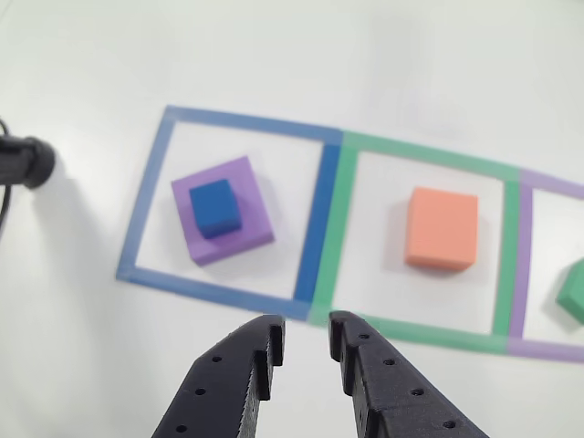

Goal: Tower of hanoi

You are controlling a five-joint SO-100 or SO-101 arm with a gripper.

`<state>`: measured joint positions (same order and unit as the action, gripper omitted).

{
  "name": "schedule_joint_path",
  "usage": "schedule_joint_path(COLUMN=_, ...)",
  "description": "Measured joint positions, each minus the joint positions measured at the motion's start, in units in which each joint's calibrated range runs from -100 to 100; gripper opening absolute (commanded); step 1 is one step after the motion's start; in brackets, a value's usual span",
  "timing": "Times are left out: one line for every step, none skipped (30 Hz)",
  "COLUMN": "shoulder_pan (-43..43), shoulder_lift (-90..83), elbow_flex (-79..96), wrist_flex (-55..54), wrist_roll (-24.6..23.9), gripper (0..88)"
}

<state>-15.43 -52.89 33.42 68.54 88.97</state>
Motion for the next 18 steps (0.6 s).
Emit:
schedule_joint_path(shoulder_pan=0.00, shoulder_lift=-0.08, elbow_flex=0.96, wrist_flex=-1.04, wrist_roll=0.99, gripper=3.9)
schedule_joint_path(shoulder_pan=0.00, shoulder_lift=-0.17, elbow_flex=2.00, wrist_flex=-1.93, wrist_roll=1.58, gripper=4.2)
schedule_joint_path(shoulder_pan=0.00, shoulder_lift=-0.34, elbow_flex=3.39, wrist_flex=-3.13, wrist_roll=2.17, gripper=4.6)
schedule_joint_path(shoulder_pan=0.00, shoulder_lift=-0.51, elbow_flex=4.61, wrist_flex=-4.57, wrist_roll=2.76, gripper=4.9)
schedule_joint_path(shoulder_pan=0.00, shoulder_lift=-0.59, elbow_flex=6.01, wrist_flex=-6.26, wrist_roll=3.74, gripper=5.2)
schedule_joint_path(shoulder_pan=0.00, shoulder_lift=-0.76, elbow_flex=7.75, wrist_flex=-8.03, wrist_roll=4.53, gripper=5.7)
schedule_joint_path(shoulder_pan=0.00, shoulder_lift=-0.76, elbow_flex=9.23, wrist_flex=-9.95, wrist_roll=5.52, gripper=6.4)
schedule_joint_path(shoulder_pan=0.00, shoulder_lift=-0.76, elbow_flex=10.88, wrist_flex=-11.80, wrist_roll=6.31, gripper=7.1)
schedule_joint_path(shoulder_pan=0.00, shoulder_lift=-0.76, elbow_flex=12.18, wrist_flex=-13.64, wrist_roll=7.09, gripper=7.9)
schedule_joint_path(shoulder_pan=0.00, shoulder_lift=-0.76, elbow_flex=13.49, wrist_flex=-15.57, wrist_roll=8.47, gripper=9.4)
schedule_joint_path(shoulder_pan=0.00, shoulder_lift=-0.76, elbow_flex=14.97, wrist_flex=-17.42, wrist_roll=9.46, gripper=11.7)
schedule_joint_path(shoulder_pan=0.00, shoulder_lift=-0.76, elbow_flex=16.54, wrist_flex=-19.34, wrist_roll=9.66, gripper=13.4)
schedule_joint_path(shoulder_pan=0.00, shoulder_lift=-0.76, elbow_flex=18.36, wrist_flex=-21.67, wrist_roll=9.66, gripper=15.2)
schedule_joint_path(shoulder_pan=0.08, shoulder_lift=-0.76, elbow_flex=20.45, wrist_flex=-24.16, wrist_roll=10.05, gripper=16.8)
schedule_joint_path(shoulder_pan=0.08, shoulder_lift=-0.76, elbow_flex=22.63, wrist_flex=-27.05, wrist_roll=10.25, gripper=19.2)
schedule_joint_path(shoulder_pan=0.08, shoulder_lift=-0.76, elbow_flex=24.98, wrist_flex=-30.26, wrist_roll=10.25, gripper=20.7)
schedule_joint_path(shoulder_pan=0.08, shoulder_lift=-0.76, elbow_flex=27.15, wrist_flex=-33.39, wrist_roll=10.25, gripper=22.4)
schedule_joint_path(shoulder_pan=0.08, shoulder_lift=-0.42, elbow_flex=29.50, wrist_flex=-36.76, wrist_roll=10.25, gripper=23.7)
